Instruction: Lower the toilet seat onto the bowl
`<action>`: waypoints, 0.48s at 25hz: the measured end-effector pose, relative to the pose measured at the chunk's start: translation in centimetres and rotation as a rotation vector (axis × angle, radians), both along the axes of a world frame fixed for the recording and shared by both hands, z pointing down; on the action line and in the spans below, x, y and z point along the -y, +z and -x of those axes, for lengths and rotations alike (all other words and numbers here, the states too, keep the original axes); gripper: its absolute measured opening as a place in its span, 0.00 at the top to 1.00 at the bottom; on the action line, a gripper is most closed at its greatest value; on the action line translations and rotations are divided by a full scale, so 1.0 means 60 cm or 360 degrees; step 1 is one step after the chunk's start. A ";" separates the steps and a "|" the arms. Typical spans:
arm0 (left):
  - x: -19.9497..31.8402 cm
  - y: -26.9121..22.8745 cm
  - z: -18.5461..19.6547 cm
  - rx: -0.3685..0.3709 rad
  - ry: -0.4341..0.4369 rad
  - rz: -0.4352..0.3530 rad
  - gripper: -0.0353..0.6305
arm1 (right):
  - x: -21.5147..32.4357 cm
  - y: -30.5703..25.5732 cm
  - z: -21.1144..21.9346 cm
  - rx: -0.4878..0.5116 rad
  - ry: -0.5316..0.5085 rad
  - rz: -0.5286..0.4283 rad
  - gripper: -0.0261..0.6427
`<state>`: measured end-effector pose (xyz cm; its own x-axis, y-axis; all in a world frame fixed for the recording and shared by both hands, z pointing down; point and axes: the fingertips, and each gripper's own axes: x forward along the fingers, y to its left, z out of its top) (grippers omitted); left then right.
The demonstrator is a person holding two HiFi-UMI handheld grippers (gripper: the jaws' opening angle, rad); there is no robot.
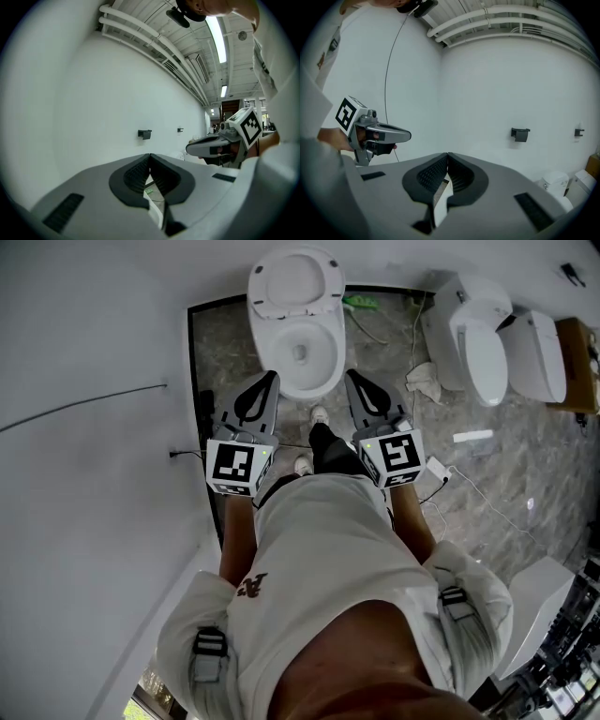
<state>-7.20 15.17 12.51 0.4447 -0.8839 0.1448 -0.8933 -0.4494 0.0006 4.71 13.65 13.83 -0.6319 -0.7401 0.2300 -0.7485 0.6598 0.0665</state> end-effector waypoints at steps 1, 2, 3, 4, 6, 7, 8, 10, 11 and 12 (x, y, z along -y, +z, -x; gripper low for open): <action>0.011 0.001 0.001 0.0001 -0.0005 0.0005 0.91 | 0.012 0.001 0.001 -0.0004 -0.0007 0.0002 0.93; 0.023 0.002 0.001 0.0002 -0.0011 0.0011 0.91 | 0.026 0.001 0.001 -0.0007 -0.0013 0.0005 0.93; 0.037 0.003 0.002 0.0004 -0.0019 0.0017 0.91 | 0.041 0.001 0.001 -0.0009 -0.0018 0.0007 0.93; 0.051 0.003 0.002 0.0005 -0.0027 0.0022 0.91 | 0.058 0.000 0.001 -0.0008 -0.0023 0.0008 0.93; 0.081 0.005 0.003 0.0008 -0.0043 0.0032 0.91 | 0.090 -0.001 0.003 -0.0003 -0.0039 0.0012 0.93; 0.095 0.005 0.003 0.0010 -0.0052 0.0038 0.91 | 0.106 -0.001 0.003 -0.0001 -0.0049 0.0017 0.93; 0.110 0.006 0.002 0.0012 -0.0061 0.0043 0.91 | 0.121 0.000 0.004 0.0000 -0.0060 0.0024 0.93; 0.138 0.006 0.000 0.0015 -0.0078 0.0051 0.91 | 0.150 0.005 0.001 -0.0002 -0.0077 0.0041 0.93; 0.151 0.006 -0.001 0.0017 -0.0087 0.0055 0.91 | 0.164 0.006 -0.001 -0.0003 -0.0084 0.0048 0.93; 0.165 0.006 -0.002 0.0019 -0.0098 0.0059 0.91 | 0.179 0.007 -0.003 -0.0002 -0.0090 0.0053 0.93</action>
